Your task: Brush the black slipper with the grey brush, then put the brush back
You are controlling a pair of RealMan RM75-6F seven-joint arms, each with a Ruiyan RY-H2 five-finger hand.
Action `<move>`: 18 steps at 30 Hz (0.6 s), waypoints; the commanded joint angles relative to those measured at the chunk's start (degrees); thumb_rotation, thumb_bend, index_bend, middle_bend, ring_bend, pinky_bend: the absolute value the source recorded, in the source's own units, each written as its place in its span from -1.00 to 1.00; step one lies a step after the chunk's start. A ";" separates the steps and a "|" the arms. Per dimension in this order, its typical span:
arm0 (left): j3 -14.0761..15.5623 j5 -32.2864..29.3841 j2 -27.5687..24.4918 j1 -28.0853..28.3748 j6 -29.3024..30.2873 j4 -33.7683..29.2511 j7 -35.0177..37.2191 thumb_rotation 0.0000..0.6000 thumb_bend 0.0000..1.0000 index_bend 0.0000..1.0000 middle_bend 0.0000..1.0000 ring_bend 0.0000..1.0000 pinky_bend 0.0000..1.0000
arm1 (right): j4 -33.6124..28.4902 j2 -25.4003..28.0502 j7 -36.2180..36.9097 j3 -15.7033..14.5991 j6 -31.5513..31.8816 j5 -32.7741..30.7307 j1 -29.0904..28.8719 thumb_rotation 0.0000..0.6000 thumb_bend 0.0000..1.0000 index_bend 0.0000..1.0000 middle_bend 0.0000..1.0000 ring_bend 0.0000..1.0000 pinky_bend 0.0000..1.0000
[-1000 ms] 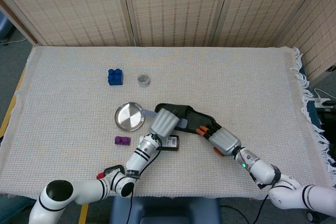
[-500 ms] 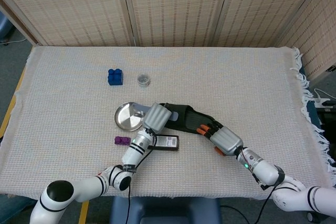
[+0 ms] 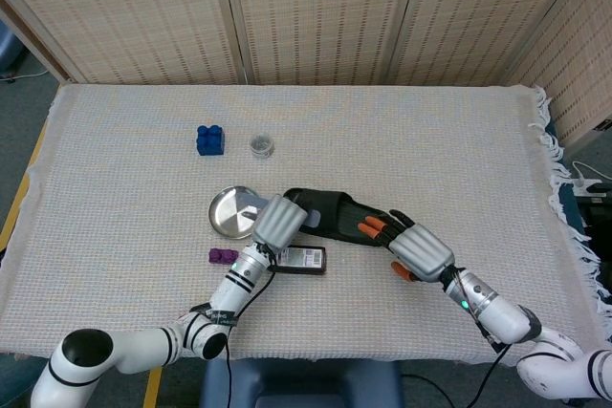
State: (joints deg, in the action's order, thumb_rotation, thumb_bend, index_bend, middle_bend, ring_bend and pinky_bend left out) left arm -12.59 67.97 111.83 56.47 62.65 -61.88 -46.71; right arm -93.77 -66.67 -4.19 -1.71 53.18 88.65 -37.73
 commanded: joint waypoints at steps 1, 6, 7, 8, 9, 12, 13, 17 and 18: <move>1.74 -0.47 -3.48 -2.75 1.51 -1.93 -4.38 1.00 -0.22 -0.25 -0.18 0.40 0.89 | -2.80 4.47 2.98 -0.26 6.25 5.02 2.44 1.00 -0.22 -1.00 -1.00 -1.00 -1.00; 2.50 -2.81 -4.28 -4.49 -0.01 0.06 -5.60 1.00 -0.23 -0.24 -0.18 0.40 0.89 | -4.91 6.52 1.99 -0.43 8.03 6.21 3.48 1.00 -0.22 -1.00 -1.00 -1.00 -1.00; 2.74 -3.29 -4.05 -4.77 -0.46 0.88 -5.94 1.00 -0.23 -0.25 -0.17 0.40 0.89 | -5.13 6.55 1.72 -0.32 8.51 6.51 3.66 1.00 -0.22 -1.00 -1.00 -1.00 -1.00; 2.89 -3.63 -3.83 -4.91 -0.76 1.62 -6.38 1.00 -0.23 -0.25 -0.17 0.40 0.89 | -5.04 6.41 1.49 -0.25 8.90 6.88 3.79 1.00 -0.22 -1.00 -1.00 -1.00 -1.00; 3.04 -3.93 -3.49 -5.04 -0.88 2.53 -7.03 1.00 -0.23 -0.25 -0.17 0.39 0.89 | -4.93 6.27 1.36 -0.25 9.13 7.19 3.88 1.00 -0.22 -1.00 -1.00 -1.00 -1.00; 3.33 -4.68 -2.51 -5.20 -1.43 5.45 -9.02 1.00 -0.23 -0.24 -0.18 0.40 0.89 | -5.06 6.11 1.02 -0.21 8.98 7.41 3.96 1.00 -0.22 -1.00 -1.00 -1.00 -1.00; 3.24 -4.90 -2.32 -5.26 -1.61 6.11 -9.19 1.00 -0.23 -0.24 -0.18 0.40 0.89 | -5.08 6.01 0.69 -0.14 8.98 7.44 4.01 1.00 -0.22 -1.00 -1.00 -1.00 -1.00; 2.67 -5.44 -1.96 -5.48 -1.65 7.52 -9.61 1.00 -0.23 -0.23 -0.15 0.40 0.90 | -4.67 5.35 -0.11 0.15 9.15 7.66 4.16 1.00 -0.22 -1.00 -1.00 -1.00 -1.00; 2.57 -5.76 -1.97 -5.57 -1.92 7.55 -9.75 1.00 -0.23 -0.23 -0.14 0.40 0.89 | -4.59 5.22 -0.26 0.23 9.12 7.65 4.16 1.00 -0.22 -1.00 -1.00 -1.00 -1.00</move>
State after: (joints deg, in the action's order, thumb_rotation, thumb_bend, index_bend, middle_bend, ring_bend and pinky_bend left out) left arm -9.85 62.48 109.77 51.03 60.94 -54.43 -56.31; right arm -98.43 -61.38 -4.38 -1.53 62.29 96.28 -33.59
